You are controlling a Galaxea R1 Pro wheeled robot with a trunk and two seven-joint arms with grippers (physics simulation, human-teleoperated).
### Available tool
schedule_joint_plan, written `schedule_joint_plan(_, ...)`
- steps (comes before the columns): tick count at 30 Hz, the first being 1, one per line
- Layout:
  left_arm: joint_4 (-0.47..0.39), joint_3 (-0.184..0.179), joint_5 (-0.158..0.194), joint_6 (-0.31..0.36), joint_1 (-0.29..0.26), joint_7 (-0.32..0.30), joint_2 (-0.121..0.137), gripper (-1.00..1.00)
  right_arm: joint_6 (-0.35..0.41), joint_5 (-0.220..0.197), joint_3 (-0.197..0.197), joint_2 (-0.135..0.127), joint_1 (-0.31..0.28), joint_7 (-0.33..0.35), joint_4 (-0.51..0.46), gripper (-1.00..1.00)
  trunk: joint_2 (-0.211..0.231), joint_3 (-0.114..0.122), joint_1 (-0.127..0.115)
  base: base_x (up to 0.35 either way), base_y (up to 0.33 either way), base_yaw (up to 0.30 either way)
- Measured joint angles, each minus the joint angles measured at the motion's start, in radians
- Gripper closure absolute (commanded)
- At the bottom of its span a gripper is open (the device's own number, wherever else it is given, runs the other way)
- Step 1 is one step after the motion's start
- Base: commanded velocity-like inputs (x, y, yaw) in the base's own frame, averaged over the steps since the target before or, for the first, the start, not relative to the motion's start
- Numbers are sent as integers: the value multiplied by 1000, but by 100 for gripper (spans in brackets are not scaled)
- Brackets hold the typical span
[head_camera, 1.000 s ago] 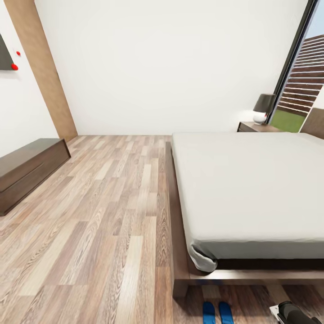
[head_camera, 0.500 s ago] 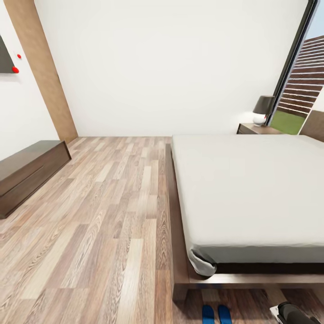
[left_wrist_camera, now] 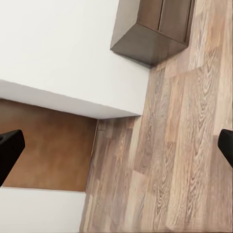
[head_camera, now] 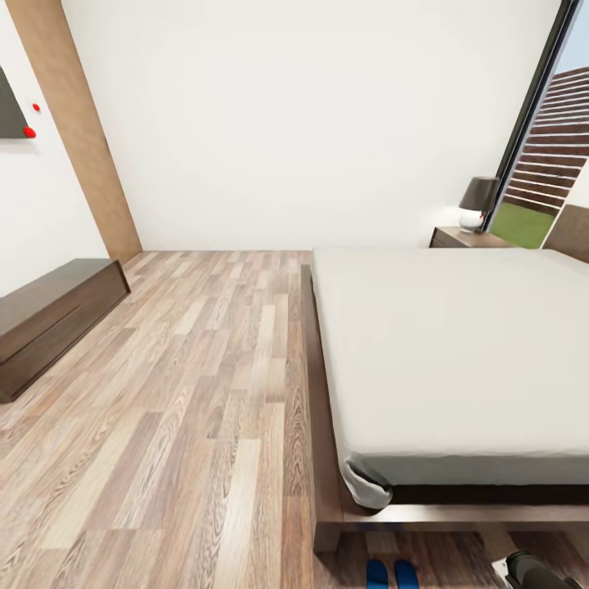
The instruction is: In the bedroom, move the book from the bed onto either nightstand, and place the two sandals side by side next to the bed.
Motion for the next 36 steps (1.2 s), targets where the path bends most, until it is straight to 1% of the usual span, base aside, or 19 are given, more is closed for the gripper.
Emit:
schedule_joint_plan(1, 6, 0, 0, -6, 0, -13, 0, -100, 0, 0, 0, 0, 1, 0, 4, -100, 7, 3, -4, 0, 0, 0)
schedule_joint_plan(2, 6, 0, 0, -6, 0, -14, 0, -100, 0, 0, 0, 0, 1, 0, 4, -100, 14, 6, -8, 0, 0, 0)
schedule_joint_plan(9, 71, -1, 2, -66, 0, -109, 0, -100, -1, 1, -1, -1, 3, 0, 22, -100, 63, 28, -35, 0, 0, 0)
schedule_joint_plan(10, 71, -1, 1, -66, 0, -110, 0, -100, -1, 1, -1, -1, 2, 0, 22, -100, 70, 31, -38, 0, 0, 0)
schedule_joint_plan(12, 88, 0, 3, -84, 4, -132, 0, -100, -1, 1, -1, -1, 3, 0, 26, -100, 84, 38, -46, 0, 0, 0)
schedule_joint_plan(14, 100, 0, 4, -101, 15, -152, 0, -100, -1, 1, -1, -1, 3, 0, 30, -100, 98, 44, -54, 0, 0, 0)
schedule_joint_plan(15, 100, 0, 4, -101, 15, -152, 0, -100, -1, 2, -1, -1, 3, 0, 30, -100, 105, 47, -58, 0, 0, 0)
schedule_joint_plan(19, 115, 1, 7, -120, 56, -179, -6, -100, -1, 2, 0, 0, 8, 0, 35, -100, 133, 59, -73, 0, 0, 0)
schedule_joint_plan(20, 115, 1, 6, -120, 56, -180, -6, -100, -1, 2, 0, 0, 8, 0, 35, -100, 140, 63, -77, 0, 0, 0)
schedule_joint_plan(23, 118, 2, 11, -127, 110, -190, -28, -100, -4, 1, 0, 1, 21, -1, 37, -100, 140, 63, -77, 0, 0, 0)
schedule_joint_plan(26, 120, 4, 13, -134, 158, -195, -58, -100, -35, -1, -1, 2, 42, -2, 40, -100, 140, 63, -77, 0, 0, 0)
schedule_joint_plan(27, 120, 5, 13, -134, 158, -195, -58, -100, -35, -1, -1, 2, 42, -2, 40, -100, 140, 63, -77, 0, 0, 0)
schedule_joint_plan(28, 121, 5, 12, -137, 169, -197, -68, -100, -52, -2, -1, 3, 50, -3, 43, -100, 140, 63, -77, 0, 0, 0)
schedule_joint_plan(31, 123, 5, 11, -153, 197, -198, -102, -100, -105, -3, -2, 4, 69, -4, 68, -100, 140, 63, -77, 0, 0, 0)
schedule_joint_plan(34, 123, 8, 12, -169, 229, -199, -138, -100, -139, -5, -3, 5, 79, -4, 105, -100, 140, 63, -77, 0, 0, 0)
schedule_joint_plan(36, 123, 9, 14, -179, 252, -200, -155, -100, -160, -6, -4, 4, 84, -4, 130, -100, 147, 66, -81, 0, 0, 0)
